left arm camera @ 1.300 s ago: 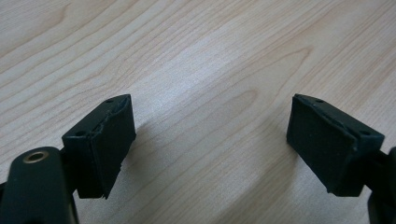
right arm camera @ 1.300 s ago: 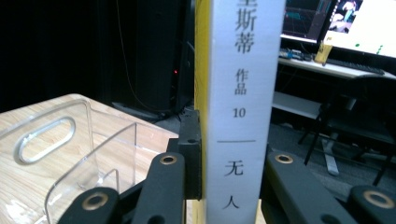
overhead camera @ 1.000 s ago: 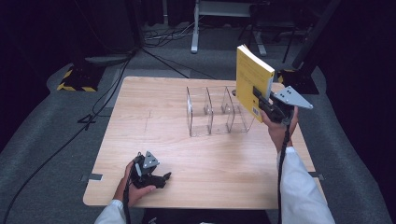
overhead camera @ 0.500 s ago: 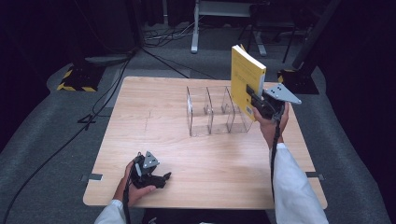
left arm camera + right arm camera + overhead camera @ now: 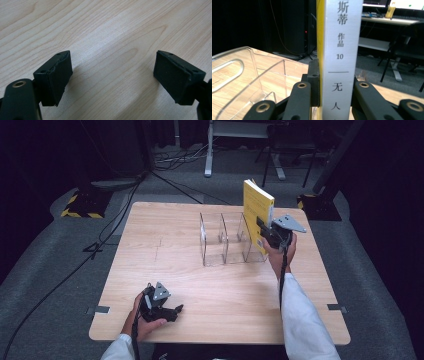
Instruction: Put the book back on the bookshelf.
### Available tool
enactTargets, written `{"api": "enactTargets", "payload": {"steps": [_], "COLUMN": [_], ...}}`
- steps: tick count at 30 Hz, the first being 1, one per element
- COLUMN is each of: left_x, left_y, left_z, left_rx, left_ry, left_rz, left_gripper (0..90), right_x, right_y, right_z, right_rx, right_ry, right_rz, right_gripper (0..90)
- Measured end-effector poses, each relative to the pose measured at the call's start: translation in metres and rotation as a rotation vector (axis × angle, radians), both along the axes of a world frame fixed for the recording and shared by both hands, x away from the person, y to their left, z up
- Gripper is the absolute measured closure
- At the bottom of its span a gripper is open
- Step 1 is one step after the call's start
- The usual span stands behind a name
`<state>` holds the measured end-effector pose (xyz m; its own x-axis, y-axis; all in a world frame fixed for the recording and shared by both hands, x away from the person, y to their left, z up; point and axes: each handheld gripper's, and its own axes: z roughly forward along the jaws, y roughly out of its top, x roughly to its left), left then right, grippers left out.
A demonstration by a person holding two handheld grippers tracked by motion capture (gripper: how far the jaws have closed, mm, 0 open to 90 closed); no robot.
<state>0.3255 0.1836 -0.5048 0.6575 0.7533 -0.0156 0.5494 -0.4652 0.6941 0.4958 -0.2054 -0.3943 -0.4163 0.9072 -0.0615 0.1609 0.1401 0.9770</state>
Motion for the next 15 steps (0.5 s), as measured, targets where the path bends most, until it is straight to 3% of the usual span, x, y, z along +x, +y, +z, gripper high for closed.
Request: {"api": "enactTargets", "payload": {"steps": [12,13,15], "left_x": [0.0,0.0,0.0], "left_y": [0.0,0.0,0.0], "left_z": [0.0,0.0,0.0], "left_rx": [-0.001,-0.001,-0.001], "left_ry": [-0.001,-0.001,-0.002], "left_rz": [0.001,0.001,0.0], "left_gripper": [16.0,16.0,16.0], "right_x": [0.004,0.003,0.002], "right_y": [0.001,-0.001,-0.003], "right_z": [-0.029,-0.033,-0.034], "right_rx": [0.021,0.047,0.053], "right_ry": [0.03,0.029,0.026], "right_rz": [0.018,0.022,0.023], "right_gripper": [76.1,76.1,76.0]}}
